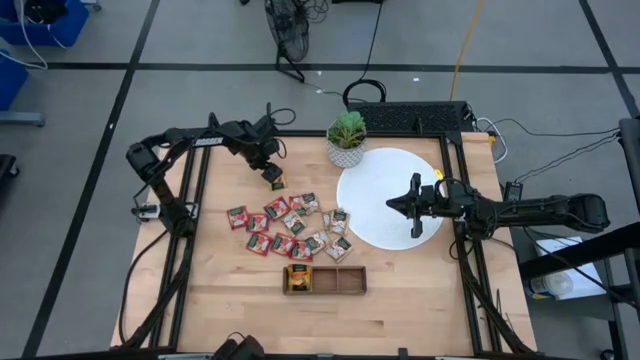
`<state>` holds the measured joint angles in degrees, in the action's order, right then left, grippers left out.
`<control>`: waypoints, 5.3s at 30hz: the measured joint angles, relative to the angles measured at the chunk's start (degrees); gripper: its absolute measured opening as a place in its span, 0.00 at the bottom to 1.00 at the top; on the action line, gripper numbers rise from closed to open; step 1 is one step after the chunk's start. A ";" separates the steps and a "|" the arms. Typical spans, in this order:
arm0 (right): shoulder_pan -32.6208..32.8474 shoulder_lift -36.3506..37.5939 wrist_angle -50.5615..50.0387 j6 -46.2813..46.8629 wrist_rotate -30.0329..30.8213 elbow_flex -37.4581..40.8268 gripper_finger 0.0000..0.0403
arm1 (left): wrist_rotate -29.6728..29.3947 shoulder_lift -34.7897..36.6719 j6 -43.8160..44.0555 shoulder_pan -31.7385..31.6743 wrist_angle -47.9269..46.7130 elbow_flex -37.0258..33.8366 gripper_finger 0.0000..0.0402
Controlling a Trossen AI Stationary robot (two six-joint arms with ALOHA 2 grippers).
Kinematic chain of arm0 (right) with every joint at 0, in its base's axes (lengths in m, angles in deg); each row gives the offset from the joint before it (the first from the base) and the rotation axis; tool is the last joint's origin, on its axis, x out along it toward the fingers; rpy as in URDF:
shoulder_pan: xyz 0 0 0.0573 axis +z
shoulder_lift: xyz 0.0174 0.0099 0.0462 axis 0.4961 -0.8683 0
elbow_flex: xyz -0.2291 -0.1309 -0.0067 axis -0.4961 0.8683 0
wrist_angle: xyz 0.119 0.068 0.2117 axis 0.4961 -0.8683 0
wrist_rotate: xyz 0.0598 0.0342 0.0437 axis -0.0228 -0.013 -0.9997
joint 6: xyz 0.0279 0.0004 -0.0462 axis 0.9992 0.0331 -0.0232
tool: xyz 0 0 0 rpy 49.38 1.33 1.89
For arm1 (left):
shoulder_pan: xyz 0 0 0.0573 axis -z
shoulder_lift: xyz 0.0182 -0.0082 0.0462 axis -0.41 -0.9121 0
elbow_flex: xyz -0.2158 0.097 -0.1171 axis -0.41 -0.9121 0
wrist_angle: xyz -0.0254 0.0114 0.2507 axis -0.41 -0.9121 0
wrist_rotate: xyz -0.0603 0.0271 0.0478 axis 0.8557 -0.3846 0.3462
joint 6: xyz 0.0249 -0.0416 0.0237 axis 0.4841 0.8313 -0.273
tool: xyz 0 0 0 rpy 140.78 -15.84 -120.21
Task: Pick & Place Tea
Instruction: Put the orange tea bag into the left section of the wooden organizer, then put the light brown tea bag into the right section of the wooden organizer
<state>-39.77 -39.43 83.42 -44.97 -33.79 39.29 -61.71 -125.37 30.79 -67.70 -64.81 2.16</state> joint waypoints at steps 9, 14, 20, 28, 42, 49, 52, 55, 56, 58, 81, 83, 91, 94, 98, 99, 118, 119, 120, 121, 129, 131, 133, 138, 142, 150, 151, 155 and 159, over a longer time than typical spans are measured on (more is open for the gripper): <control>0.00 0.00 0.09 -0.01 -0.02 0.00 0.00 | 3.96 -6.09 -1.50 -0.84 2.72 0.32 0.61; -0.02 0.00 0.09 -0.02 -0.02 0.00 0.00 | 6.75 -5.85 -3.03 -0.91 2.00 0.17 0.57; -0.01 0.00 -0.34 -0.24 -0.02 -0.01 0.00 | 7.31 -5.84 -2.71 -0.81 -0.91 0.11 0.29; -0.02 0.00 -0.35 -0.26 -0.02 -0.01 0.00 | 5.30 -5.49 -4.10 0.31 -1.15 0.04 0.02; -0.02 0.02 -0.22 -0.25 0.17 0.00 0.00 | -9.58 17.85 1.99 17.53 -5.18 -0.13 0.00; -0.01 0.02 0.55 -0.24 0.26 -0.01 0.00 | -26.61 21.91 17.20 37.24 -20.42 6.92 0.00; -0.01 0.02 1.06 -0.24 0.28 -0.01 0.00 | -33.45 18.06 23.90 47.44 -26.63 13.85 0.00; 0.00 0.03 1.76 0.07 0.31 0.00 0.00 | -38.41 12.97 25.74 57.09 -28.12 21.24 0.00; -0.02 0.02 2.04 0.09 0.28 0.00 0.00 | -39.68 10.89 25.68 59.93 -28.31 23.75 0.00; -0.02 0.04 2.29 0.16 0.28 0.00 0.00 | -41.64 5.83 24.52 64.94 -30.05 28.65 0.00; -0.01 0.02 2.69 1.00 0.24 0.00 0.00 | -43.82 -24.05 33.69 77.54 -53.03 51.05 0.00; 0.00 0.02 2.73 1.18 0.24 0.00 0.00 | -44.08 -23.91 33.53 77.98 -52.94 52.59 0.00; 0.00 0.02 2.80 1.16 0.22 0.00 0.00 | -40.33 -23.79 39.05 79.29 -52.20 59.14 0.00; -0.02 0.02 2.81 1.11 0.24 0.00 0.00 | -38.03 -24.48 39.50 79.17 -51.00 58.90 0.00; -0.02 0.02 2.91 0.70 0.24 -0.02 0.00 | -37.83 -27.16 38.25 78.32 -51.90 58.80 0.00; -0.01 0.02 2.96 0.53 0.23 0.00 0.00 | -37.60 -27.67 38.03 78.10 -52.06 58.80 0.00; 0.00 0.02 3.17 0.22 0.22 0.00 0.00 | -34.60 -29.04 35.15 77.29 -49.02 57.09 0.00; -0.02 0.03 3.17 0.22 0.24 0.00 0.00 | -33.86 -29.04 34.68 77.24 -48.40 56.50 0.00; -0.01 0.04 3.17 0.22 0.23 0.00 0.00 | -33.21 -29.04 34.30 77.07 -47.76 55.82 0.00; -0.01 0.04 3.15 0.23 0.22 0.00 0.00 | -32.59 -29.04 33.92 76.89 -46.97 55.00 0.00; -0.01 0.04 3.15 0.23 0.22 -0.01 0.00 | -30.41 -28.97 33.75 75.45 -46.14 51.52 0.01; -0.01 0.04 3.15 0.22 0.22 -0.02 0.00 | -30.35 -28.97 33.72 75.45 -46.10 51.52 0.03; 0.00 0.04 3.15 0.22 0.22 0.00 0.00 | -30.35 -28.97 33.75 75.48 -46.07 51.52 0.06; 0.00 0.04 3.15 0.24 0.22 0.00 0.00 | -30.83 -28.97 34.61 75.44 -46.08 51.52 0.14; -0.01 0.04 3.15 0.45 0.20 -0.02 0.00 | -30.93 -28.97 35.67 75.37 -46.04 51.52 0.20; -0.01 0.04 3.15 0.63 0.19 0.00 0.00 | -31.13 -28.75 34.22 75.02 -47.22 53.80 0.39; -0.02 0.03 3.14 0.63 0.19 -0.01 0.00 | -31.58 -28.75 33.95 75.04 -47.26 54.67 0.41; 0.00 0.02 3.13 0.63 0.17 0.00 0.00 | -35.17 -28.73 32.88 75.77 -47.00 58.64 0.50; -0.01 0.02 3.15 0.67 0.17 0.00 0.00 | -41.00 -27.37 28.82 77.89 -46.96 60.85 0.56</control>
<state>-39.78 -39.41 86.57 -44.30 -33.62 39.28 -102.71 -152.74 59.61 10.20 -111.77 63.02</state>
